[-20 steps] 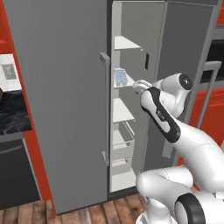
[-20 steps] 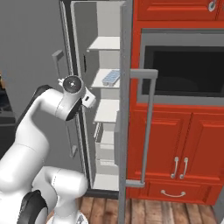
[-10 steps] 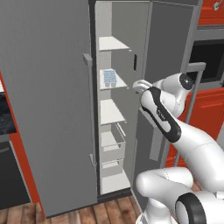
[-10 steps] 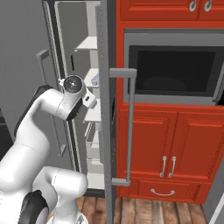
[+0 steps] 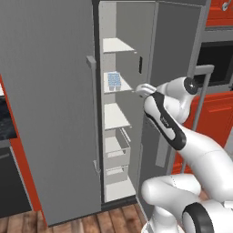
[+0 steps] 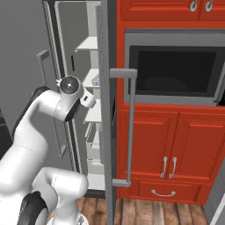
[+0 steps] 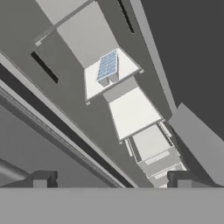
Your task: The ice cube tray has been filled with water. Take the tray and place it in the freezer to make ice. Close the freezer door after placing the tray.
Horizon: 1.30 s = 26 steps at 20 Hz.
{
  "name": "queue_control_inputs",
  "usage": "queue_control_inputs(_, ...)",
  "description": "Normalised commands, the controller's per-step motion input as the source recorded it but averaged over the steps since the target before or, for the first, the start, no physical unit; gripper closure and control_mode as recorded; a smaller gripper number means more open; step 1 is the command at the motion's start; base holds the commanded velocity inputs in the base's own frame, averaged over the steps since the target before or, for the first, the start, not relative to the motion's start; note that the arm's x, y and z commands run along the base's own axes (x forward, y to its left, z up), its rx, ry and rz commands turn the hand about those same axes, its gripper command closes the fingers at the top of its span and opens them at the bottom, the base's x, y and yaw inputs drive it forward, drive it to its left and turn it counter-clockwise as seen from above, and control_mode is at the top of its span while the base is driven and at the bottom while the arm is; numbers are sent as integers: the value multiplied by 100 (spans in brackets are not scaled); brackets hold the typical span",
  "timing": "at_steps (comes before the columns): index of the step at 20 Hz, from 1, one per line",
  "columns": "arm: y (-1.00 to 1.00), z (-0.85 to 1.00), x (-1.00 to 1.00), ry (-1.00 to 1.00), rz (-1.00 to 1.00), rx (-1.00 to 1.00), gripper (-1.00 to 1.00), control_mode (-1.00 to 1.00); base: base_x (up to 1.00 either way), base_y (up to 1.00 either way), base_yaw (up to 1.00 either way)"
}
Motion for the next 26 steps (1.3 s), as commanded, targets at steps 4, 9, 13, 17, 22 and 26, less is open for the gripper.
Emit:
queue_control_inputs(4,18,0,-9,-1,0,-6,-100,-100,0,0,0)
queue_control_inputs(9,16,0,-13,-2,0,-7,-100,-100,0,0,0)
queue_control_inputs(13,9,0,-27,-5,0,-6,-100,-100,0,0,0)
queue_control_inputs(17,-2,0,-61,-6,0,0,-100,-100,0,0,0)
queue_control_inputs(22,-42,0,-84,-8,0,0,-100,-100,0,0,0)
queue_control_inputs(26,-63,0,-95,-8,0,8,-100,-100,0,0,0)
